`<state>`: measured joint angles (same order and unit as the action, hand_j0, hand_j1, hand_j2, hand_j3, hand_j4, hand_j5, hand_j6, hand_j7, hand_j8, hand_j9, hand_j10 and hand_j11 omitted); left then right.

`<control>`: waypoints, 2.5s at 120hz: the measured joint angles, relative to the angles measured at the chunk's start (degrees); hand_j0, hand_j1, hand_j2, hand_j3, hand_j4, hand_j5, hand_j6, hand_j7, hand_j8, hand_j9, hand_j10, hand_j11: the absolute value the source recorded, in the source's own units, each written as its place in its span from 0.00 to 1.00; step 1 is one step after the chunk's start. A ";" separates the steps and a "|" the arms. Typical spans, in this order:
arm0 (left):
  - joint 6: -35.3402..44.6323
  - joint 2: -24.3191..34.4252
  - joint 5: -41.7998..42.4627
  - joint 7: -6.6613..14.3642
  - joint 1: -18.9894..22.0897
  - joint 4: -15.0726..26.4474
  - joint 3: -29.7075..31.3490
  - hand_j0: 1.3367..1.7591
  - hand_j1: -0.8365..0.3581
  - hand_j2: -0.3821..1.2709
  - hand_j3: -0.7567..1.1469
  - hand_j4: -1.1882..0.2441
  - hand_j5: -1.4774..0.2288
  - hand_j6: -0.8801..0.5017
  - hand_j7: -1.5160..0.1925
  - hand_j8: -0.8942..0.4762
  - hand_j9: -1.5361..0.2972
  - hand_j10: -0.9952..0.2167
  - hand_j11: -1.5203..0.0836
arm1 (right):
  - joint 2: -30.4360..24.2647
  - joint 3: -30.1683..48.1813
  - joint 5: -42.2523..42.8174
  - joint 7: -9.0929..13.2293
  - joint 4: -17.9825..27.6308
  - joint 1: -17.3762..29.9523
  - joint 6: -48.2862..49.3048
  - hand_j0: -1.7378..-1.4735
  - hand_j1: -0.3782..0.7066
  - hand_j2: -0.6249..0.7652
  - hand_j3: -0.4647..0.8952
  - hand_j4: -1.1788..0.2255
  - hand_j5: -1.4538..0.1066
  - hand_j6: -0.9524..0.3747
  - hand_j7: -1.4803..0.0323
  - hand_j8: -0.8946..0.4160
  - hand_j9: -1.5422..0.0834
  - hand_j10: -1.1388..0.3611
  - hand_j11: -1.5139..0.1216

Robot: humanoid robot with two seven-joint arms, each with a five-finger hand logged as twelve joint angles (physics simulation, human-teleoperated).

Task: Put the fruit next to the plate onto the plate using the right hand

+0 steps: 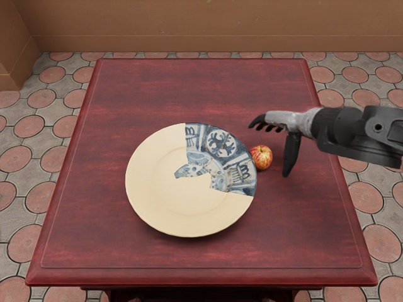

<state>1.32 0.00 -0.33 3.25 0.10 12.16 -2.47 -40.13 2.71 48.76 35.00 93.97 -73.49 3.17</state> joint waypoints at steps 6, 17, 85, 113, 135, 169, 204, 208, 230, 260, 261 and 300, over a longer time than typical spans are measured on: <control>0.00 0.00 0.02 0.00 0.03 0.01 0.00 0.76 0.99 0.23 0.40 0.83 0.87 0.64 0.89 0.65 0.84 0.82 0.95 | 0.09 -0.05 1.62 0.00 0.52 0.70 -1.53 0.30 0.23 0.42 0.34 0.70 0.78 0.57 0.82 0.54 0.80 0.63 0.78; 0.00 0.00 0.02 0.00 0.02 -0.01 0.00 0.76 0.99 0.23 0.40 0.83 0.87 0.64 0.89 0.65 0.84 0.82 0.95 | 0.55 -0.16 4.16 0.00 1.19 2.42 -4.81 0.30 0.25 0.42 0.34 0.70 0.77 0.56 0.81 0.53 0.79 0.62 0.77; 0.00 0.00 0.00 0.00 0.01 0.01 0.00 0.76 0.99 0.23 0.40 0.83 0.87 0.64 0.89 0.65 0.84 0.82 0.95 | 3.44 -0.58 11.89 0.00 0.67 10.15 -15.90 0.30 0.27 0.42 0.34 0.68 0.75 0.55 0.79 0.51 0.77 0.61 0.75; 0.00 0.00 0.01 0.00 0.05 -0.01 0.00 0.76 0.99 0.23 0.40 0.83 0.87 0.64 0.89 0.65 0.84 0.82 0.95 | 4.56 -0.67 13.19 0.00 0.08 11.79 -18.02 0.30 0.27 0.42 0.34 0.68 0.75 0.55 0.79 0.51 0.77 0.61 0.75; 0.00 0.00 0.00 0.00 0.04 -0.02 0.00 0.76 0.99 0.23 0.40 0.83 0.87 0.64 0.89 0.65 0.84 0.82 0.95 | 5.15 -0.64 13.76 0.00 -0.22 12.50 -18.61 0.30 0.33 0.41 0.34 0.64 0.70 0.50 0.74 0.47 0.73 0.57 0.70; 0.00 0.00 0.00 0.00 -0.01 0.01 0.00 0.76 0.99 0.23 0.40 0.83 0.87 0.64 0.89 0.65 0.84 0.82 0.95 | 5.31 -0.60 13.88 0.00 -0.36 12.64 -18.72 0.30 0.39 0.40 0.34 0.60 0.66 0.47 0.70 0.43 0.69 0.54 0.66; 0.00 0.00 0.02 0.00 0.04 0.00 0.00 0.76 0.99 0.23 0.40 0.83 0.87 0.64 0.89 0.65 0.84 0.82 0.95 | 6.99 -0.67 13.94 0.00 -1.23 12.55 -18.73 0.30 0.41 0.40 0.34 0.59 0.64 0.45 0.68 0.42 0.67 0.53 0.65; 0.00 0.00 0.02 0.00 0.03 0.01 0.00 0.76 0.99 0.23 0.40 0.83 0.87 0.64 0.89 0.65 0.84 0.82 0.95 | 7.04 -0.67 13.99 0.00 -1.29 12.56 -18.73 0.30 0.42 0.40 0.34 0.58 0.63 0.44 0.67 0.42 0.66 0.52 0.64; 0.00 0.00 0.02 0.00 0.01 0.00 0.00 0.76 0.99 0.23 0.40 0.83 0.87 0.64 0.89 0.65 0.84 0.82 0.95 | 6.87 -0.63 14.12 0.00 -1.56 12.68 -18.72 0.30 0.47 0.39 0.34 0.55 0.59 0.41 0.63 0.41 0.62 0.49 0.60; 0.00 0.00 0.01 0.00 0.01 -0.01 -0.01 0.76 0.99 0.23 0.40 0.83 0.87 0.64 0.89 0.65 0.84 0.82 0.95 | 7.36 -0.59 14.44 0.01 -2.37 13.31 -19.40 0.30 0.49 0.40 0.34 0.51 0.60 0.40 0.61 0.42 0.61 0.46 0.59; 0.00 0.00 0.01 0.00 0.00 -0.01 -0.01 0.76 0.99 0.23 0.40 0.83 0.87 0.64 0.89 0.65 0.84 0.82 0.95 | 7.37 -0.58 14.45 0.01 -2.41 13.36 -19.42 0.30 0.49 0.40 0.34 0.51 0.60 0.40 0.61 0.42 0.61 0.46 0.59; 0.00 0.00 0.01 0.00 0.07 0.00 -0.01 0.76 0.99 0.23 0.40 0.83 0.87 0.64 0.89 0.65 0.84 0.82 0.95 | 7.31 -0.43 14.24 -0.03 -2.95 13.88 -19.49 0.32 0.58 0.50 0.34 0.41 0.46 0.37 0.48 0.38 0.48 0.37 0.46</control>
<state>1.32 0.00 -0.32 3.25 0.17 12.16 -2.48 -32.82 2.28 63.00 34.97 91.02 -59.61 -16.32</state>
